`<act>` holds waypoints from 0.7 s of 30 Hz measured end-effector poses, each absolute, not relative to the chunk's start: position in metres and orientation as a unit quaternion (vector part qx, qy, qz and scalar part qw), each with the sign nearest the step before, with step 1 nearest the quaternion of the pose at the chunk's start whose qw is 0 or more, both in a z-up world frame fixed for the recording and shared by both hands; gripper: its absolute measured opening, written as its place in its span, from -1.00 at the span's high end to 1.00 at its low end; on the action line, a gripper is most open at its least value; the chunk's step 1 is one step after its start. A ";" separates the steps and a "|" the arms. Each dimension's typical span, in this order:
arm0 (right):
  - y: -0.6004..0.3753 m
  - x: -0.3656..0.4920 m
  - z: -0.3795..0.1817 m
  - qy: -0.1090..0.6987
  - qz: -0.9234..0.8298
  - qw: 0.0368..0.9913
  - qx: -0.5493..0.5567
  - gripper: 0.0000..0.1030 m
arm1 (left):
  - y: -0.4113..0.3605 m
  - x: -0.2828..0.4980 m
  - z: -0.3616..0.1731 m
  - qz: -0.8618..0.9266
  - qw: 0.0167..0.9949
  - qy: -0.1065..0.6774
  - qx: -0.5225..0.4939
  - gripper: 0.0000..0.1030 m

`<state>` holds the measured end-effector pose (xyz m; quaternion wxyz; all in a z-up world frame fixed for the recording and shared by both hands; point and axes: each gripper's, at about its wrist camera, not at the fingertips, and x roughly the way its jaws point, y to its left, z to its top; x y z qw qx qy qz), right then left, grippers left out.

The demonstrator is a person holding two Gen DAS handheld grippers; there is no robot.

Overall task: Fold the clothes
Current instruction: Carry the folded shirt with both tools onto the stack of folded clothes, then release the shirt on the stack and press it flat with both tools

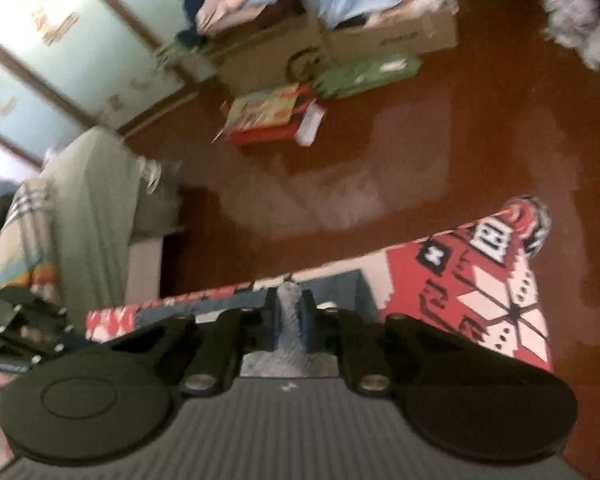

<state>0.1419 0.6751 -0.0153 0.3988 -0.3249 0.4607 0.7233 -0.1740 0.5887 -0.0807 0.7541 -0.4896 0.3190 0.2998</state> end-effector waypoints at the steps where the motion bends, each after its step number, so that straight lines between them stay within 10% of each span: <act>1: 0.673 0.142 -0.014 0.458 0.722 0.408 -0.321 0.83 | 0.587 -0.176 -0.083 0.304 0.747 0.318 -0.498 0.89; 10: 0.658 0.140 -0.005 0.425 0.706 0.487 -0.288 0.48 | 0.591 -0.181 -0.069 0.334 0.721 0.307 -0.524 0.80; 21: 0.601 0.074 0.022 0.352 0.719 0.487 -0.349 0.73 | 0.579 -0.155 -0.058 0.373 0.687 0.233 -0.579 0.90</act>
